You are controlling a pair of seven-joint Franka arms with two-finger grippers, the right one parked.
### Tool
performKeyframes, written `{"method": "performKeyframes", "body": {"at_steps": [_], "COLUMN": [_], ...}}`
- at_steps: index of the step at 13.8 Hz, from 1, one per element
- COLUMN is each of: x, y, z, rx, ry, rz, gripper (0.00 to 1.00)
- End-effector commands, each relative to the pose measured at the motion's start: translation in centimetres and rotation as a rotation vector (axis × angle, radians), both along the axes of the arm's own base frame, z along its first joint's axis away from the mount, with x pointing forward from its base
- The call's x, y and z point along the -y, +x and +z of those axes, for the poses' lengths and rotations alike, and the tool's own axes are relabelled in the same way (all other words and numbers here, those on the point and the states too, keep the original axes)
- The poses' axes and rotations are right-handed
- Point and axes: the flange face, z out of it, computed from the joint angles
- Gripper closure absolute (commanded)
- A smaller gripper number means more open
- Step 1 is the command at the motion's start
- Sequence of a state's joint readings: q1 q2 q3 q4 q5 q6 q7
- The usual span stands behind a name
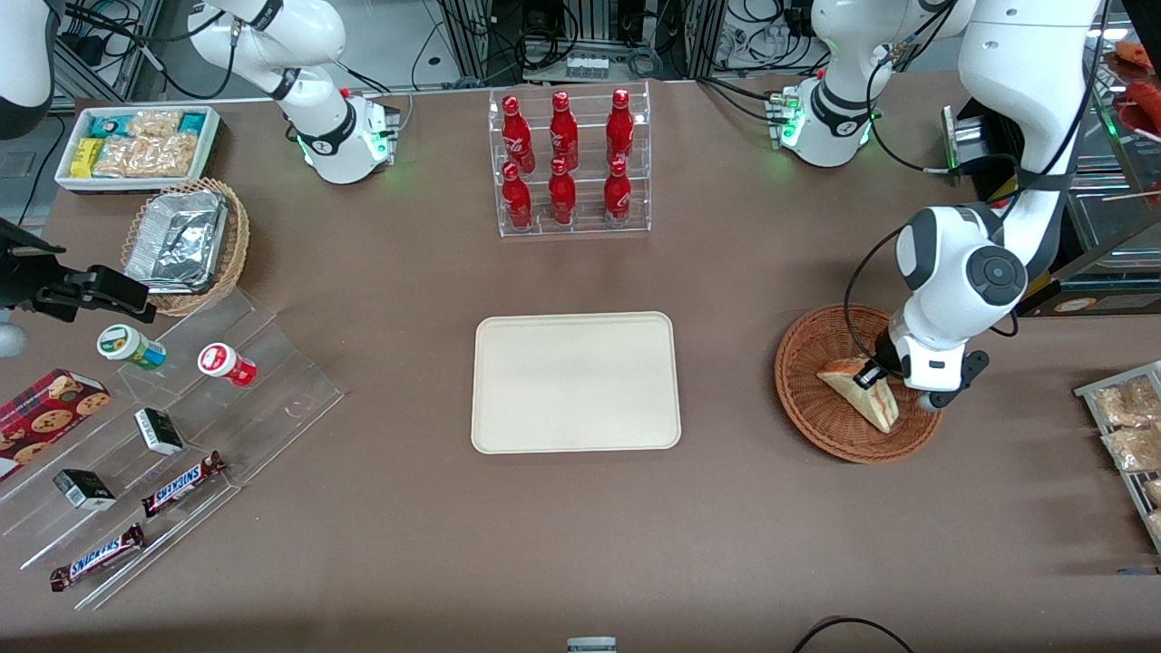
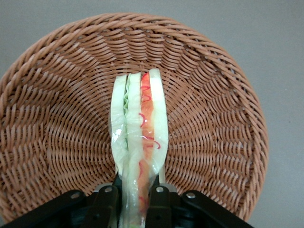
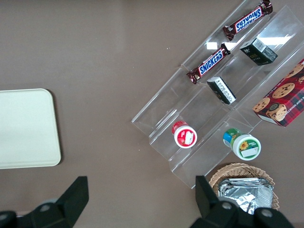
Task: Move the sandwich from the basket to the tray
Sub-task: 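Lower the left gripper and close it on the sandwich's edge, then lift the sandwich and carry it with the left gripper over the tray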
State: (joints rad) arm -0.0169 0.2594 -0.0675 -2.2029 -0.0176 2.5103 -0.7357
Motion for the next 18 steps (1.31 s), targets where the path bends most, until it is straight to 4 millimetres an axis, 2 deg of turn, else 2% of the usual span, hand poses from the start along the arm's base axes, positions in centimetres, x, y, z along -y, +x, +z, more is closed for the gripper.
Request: {"method": "performKeyframes", "body": {"at_steps": [1,3,6,9,12,14,15,16,18], "x": [1.4,4.8,12.0,19.8,28.2,34.8,37.1,39.9,44.7], "y": [-0.7,-0.8,-1.0,-2.2,-2.6,-2.7,-2.1,-2.4,-4.4], "z": [5.5,8.7,13.0,14.9,14.4,13.6,13.0,12.2,10.4], "rx": [-0.024,-0.084,-0.140,-0.120,-0.095,-0.073,-0.064,-0.058,-0.056], "ry": [0.038,0.054,0.080,0.089,0.081,0.064,0.053,0.047,0.045], "rz": [-0.057,-0.121,-0.236,-0.352,-0.411,-0.437,-0.431,-0.436,-0.496], "gripper": [1.00,1.00,1.00,1.00,1.00,1.00,1.00,1.00,1.00]}}
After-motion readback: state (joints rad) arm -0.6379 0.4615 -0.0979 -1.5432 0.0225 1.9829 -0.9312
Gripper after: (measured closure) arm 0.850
